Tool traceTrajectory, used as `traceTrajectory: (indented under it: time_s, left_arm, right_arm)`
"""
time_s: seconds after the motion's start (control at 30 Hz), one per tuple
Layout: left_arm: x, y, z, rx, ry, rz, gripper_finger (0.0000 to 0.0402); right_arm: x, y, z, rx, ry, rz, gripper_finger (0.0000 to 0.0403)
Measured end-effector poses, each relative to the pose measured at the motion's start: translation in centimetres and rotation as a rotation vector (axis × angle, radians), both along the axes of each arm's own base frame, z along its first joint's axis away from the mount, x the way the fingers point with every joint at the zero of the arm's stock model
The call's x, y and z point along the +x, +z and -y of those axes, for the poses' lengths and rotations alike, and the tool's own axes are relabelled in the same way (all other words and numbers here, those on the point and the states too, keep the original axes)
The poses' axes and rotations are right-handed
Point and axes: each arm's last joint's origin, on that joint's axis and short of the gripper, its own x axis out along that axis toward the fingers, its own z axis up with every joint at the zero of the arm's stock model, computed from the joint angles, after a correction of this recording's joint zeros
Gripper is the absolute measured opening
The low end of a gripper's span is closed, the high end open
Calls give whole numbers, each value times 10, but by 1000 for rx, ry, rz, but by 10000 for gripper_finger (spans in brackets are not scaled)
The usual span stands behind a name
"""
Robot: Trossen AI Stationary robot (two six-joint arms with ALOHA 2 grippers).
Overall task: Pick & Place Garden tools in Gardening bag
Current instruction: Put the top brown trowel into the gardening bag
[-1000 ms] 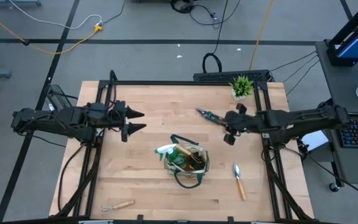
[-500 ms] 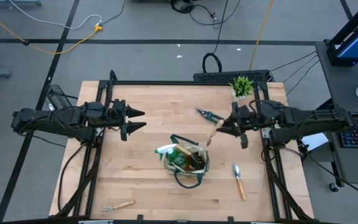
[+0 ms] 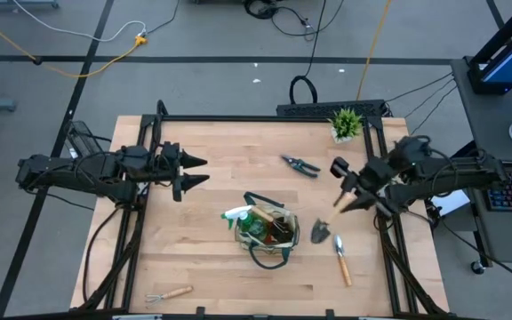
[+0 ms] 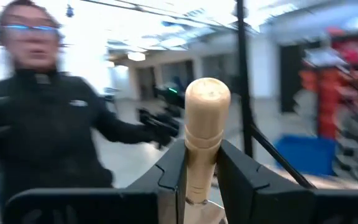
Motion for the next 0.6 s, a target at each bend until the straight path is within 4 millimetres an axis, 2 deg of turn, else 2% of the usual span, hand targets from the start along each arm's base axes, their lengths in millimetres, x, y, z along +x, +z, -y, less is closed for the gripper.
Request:
traceTrajectory:
  time_s: [0.37, 0.6]
  left_arm:
    - [0, 0, 0, 0, 0, 0, 280]
    - [0, 0, 0, 0, -1, -1, 280]
  right_arm:
    - [-19, 24, -13, -106, 233, 381, 58]
    - [-17, 23, -16, -131, 236, 407, 58]
